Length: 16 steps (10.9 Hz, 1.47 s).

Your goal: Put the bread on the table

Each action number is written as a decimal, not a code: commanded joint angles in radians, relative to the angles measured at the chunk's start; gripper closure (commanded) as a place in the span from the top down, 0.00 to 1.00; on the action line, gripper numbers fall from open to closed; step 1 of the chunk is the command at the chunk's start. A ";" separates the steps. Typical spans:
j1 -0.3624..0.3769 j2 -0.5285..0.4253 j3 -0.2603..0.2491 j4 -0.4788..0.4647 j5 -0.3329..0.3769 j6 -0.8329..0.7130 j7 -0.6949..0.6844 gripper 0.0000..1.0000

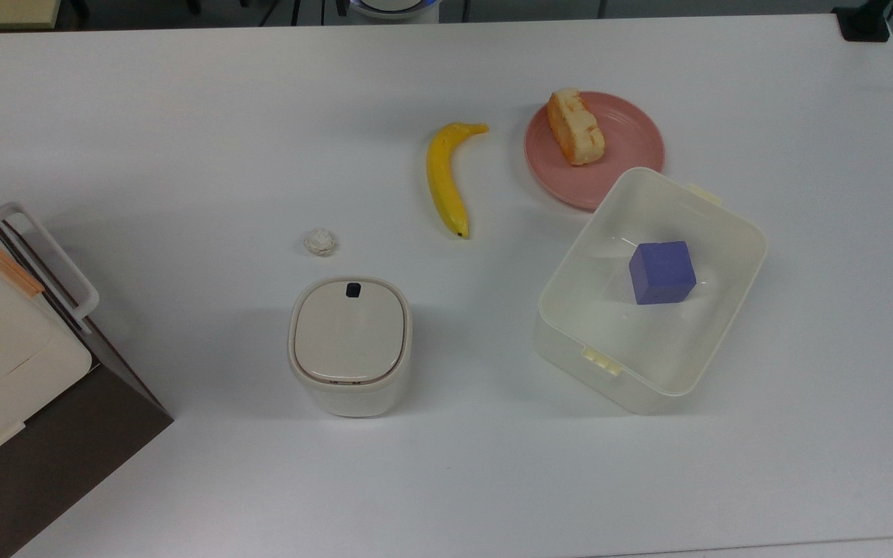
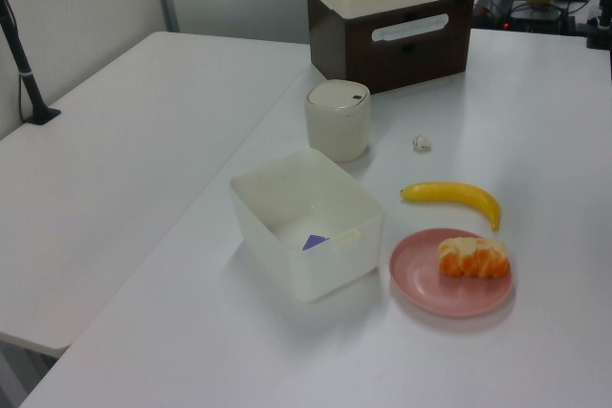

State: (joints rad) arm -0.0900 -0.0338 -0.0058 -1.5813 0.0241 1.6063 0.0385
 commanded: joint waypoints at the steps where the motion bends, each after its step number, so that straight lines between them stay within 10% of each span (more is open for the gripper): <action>1: 0.012 -0.009 -0.008 -0.008 0.014 -0.022 0.073 1.00; 16: 0.009 -0.008 -0.014 0.001 0.008 -0.054 0.067 1.00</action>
State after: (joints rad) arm -0.0907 -0.0325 -0.0101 -1.5812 0.0241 1.5775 0.0989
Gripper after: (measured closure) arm 0.000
